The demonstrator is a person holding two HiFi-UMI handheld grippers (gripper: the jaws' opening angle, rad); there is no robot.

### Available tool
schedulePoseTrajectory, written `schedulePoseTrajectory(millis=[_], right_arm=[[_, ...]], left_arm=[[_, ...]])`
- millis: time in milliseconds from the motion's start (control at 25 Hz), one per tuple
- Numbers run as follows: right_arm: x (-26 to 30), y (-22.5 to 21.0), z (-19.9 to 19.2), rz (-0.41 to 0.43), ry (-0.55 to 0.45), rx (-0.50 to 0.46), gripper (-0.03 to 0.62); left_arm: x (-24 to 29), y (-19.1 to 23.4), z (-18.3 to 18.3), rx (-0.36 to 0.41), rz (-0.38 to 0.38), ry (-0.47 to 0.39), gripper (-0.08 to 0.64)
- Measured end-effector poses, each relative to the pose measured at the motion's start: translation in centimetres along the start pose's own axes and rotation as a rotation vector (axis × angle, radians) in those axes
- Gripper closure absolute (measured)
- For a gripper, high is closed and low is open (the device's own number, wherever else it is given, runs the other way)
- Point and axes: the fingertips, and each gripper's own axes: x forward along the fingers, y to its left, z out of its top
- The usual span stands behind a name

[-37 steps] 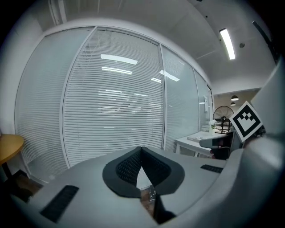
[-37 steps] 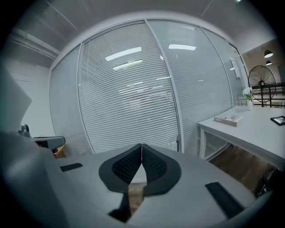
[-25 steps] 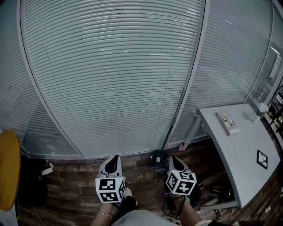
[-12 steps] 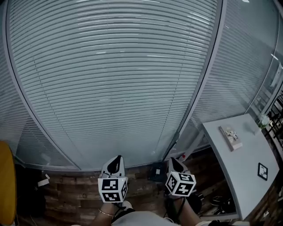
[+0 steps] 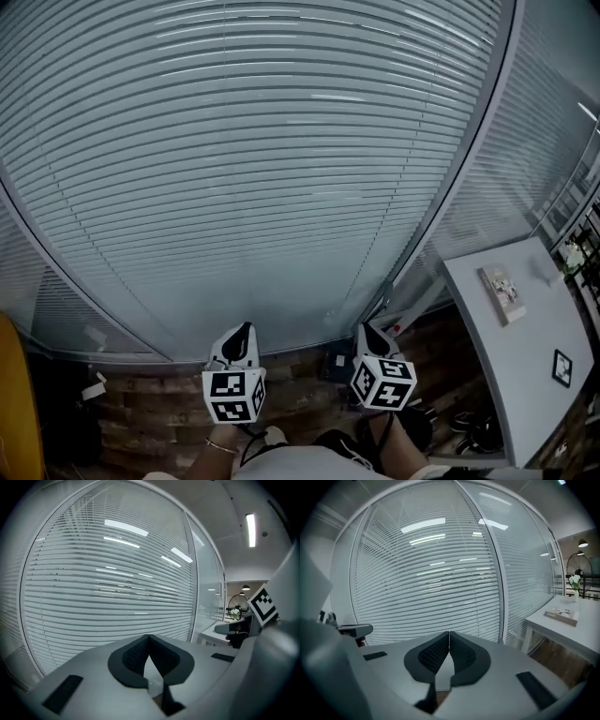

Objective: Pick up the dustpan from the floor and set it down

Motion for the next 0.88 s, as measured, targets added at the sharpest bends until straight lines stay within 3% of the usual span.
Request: schedulePoseTrajectory(millis=[480,880], right_arm=[[4.2,-0.8,1.7,0.085,0.035,-0.051,0.56],[3.2,-4.4,1.6,0.033,0.046,-0.028,0.56]], left_arm=[[2.5,0.0,-0.3,-0.024,0.072,0.019,0.543],[3.9,-3.0,-0.3,-0.037,0.03,0.031,0.543]])
